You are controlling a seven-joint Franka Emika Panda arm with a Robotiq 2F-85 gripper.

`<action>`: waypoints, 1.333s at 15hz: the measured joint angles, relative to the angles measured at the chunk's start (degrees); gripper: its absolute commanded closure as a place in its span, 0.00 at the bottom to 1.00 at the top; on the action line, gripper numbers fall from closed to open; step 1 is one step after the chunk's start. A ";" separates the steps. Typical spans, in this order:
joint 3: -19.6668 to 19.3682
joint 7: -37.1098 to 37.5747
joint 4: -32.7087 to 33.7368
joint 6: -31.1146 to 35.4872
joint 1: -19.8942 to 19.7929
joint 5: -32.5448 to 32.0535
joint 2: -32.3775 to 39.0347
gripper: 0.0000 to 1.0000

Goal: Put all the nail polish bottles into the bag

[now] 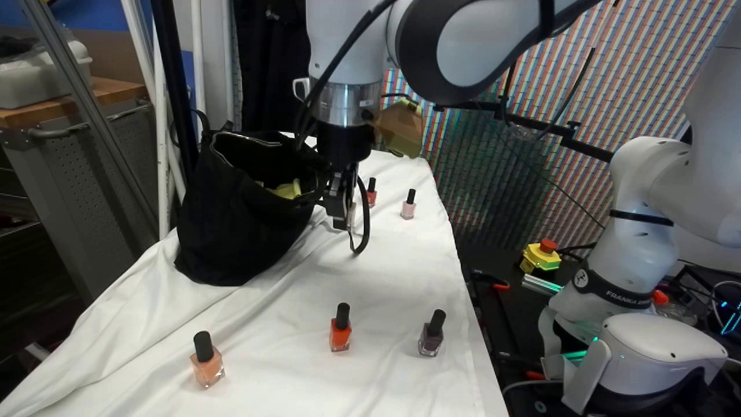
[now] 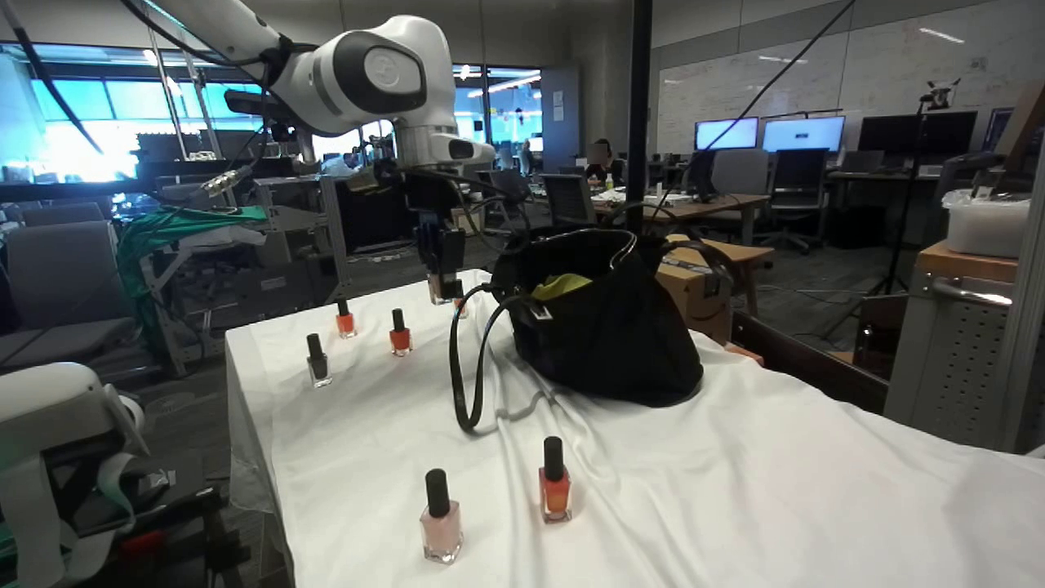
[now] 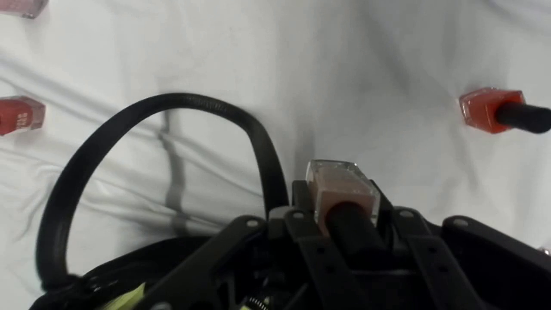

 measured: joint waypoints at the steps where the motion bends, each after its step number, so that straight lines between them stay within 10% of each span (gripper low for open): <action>1: -0.25 -0.09 1.26 -0.30 -0.53 -0.01 -0.07 0.83; 15: -2.68 -1.18 22.05 -3.20 -4.44 0.13 10.47 0.83; 16: -2.82 -1.18 23.17 -3.24 -4.45 0.13 11.63 0.47; 17: -2.93 -1.18 24.12 -3.31 -4.47 0.13 12.61 0.33; 20: -2.96 -1.09 25.96 -3.85 -4.24 0.13 14.11 0.13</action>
